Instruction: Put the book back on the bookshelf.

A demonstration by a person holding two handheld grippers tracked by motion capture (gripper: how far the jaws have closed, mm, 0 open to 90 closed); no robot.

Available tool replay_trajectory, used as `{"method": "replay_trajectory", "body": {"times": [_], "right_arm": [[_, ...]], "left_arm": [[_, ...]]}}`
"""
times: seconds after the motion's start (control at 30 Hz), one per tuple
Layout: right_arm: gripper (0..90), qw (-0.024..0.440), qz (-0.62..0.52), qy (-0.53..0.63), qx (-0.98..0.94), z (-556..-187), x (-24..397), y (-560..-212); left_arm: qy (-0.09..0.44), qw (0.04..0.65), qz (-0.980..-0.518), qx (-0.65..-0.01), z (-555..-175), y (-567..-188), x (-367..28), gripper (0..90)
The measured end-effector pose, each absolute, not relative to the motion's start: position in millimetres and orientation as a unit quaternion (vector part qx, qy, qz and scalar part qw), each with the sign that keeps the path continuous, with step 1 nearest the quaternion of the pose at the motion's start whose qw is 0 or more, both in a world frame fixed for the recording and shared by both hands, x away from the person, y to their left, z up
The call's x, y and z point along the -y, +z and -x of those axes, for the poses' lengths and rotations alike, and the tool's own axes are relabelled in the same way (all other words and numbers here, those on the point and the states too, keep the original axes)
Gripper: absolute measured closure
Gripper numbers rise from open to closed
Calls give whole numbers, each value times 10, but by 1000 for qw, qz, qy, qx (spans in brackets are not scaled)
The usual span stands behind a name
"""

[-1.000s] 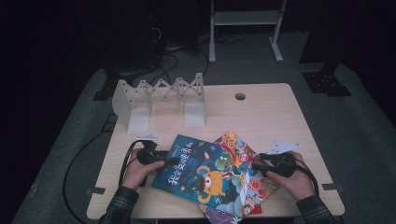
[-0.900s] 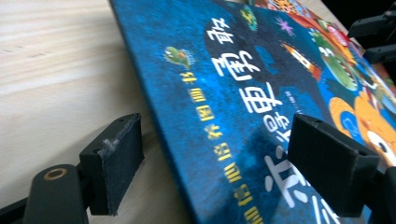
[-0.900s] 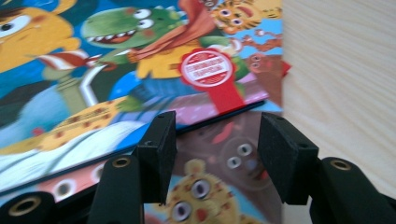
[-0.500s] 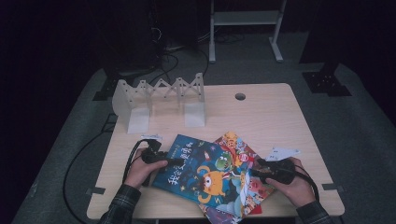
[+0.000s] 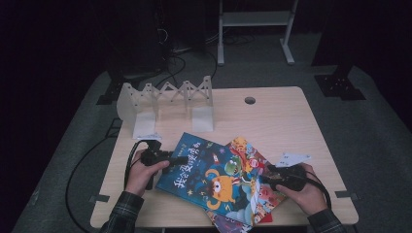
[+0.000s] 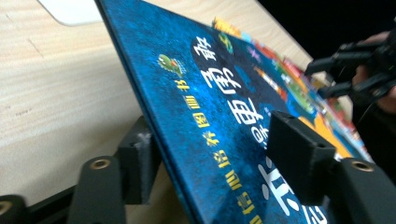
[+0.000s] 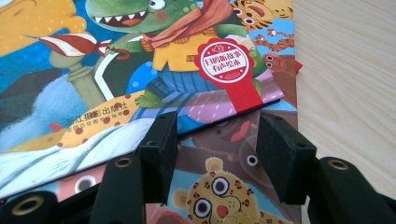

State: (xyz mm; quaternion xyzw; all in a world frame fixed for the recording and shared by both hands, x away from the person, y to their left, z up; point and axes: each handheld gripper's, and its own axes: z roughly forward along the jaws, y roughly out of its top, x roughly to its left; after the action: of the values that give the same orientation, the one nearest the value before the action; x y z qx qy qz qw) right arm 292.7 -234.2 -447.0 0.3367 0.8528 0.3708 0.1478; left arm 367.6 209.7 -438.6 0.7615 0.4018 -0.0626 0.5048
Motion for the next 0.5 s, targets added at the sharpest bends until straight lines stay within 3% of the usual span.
{"method": "replay_trajectory", "body": {"times": [0.5], "right_arm": [[472, 153, -335, 370, -853, -2932, 2329, -4471]], "left_arm": [[-153, 529, -720, -423, -3682, -4336, -2163, 548]]}}
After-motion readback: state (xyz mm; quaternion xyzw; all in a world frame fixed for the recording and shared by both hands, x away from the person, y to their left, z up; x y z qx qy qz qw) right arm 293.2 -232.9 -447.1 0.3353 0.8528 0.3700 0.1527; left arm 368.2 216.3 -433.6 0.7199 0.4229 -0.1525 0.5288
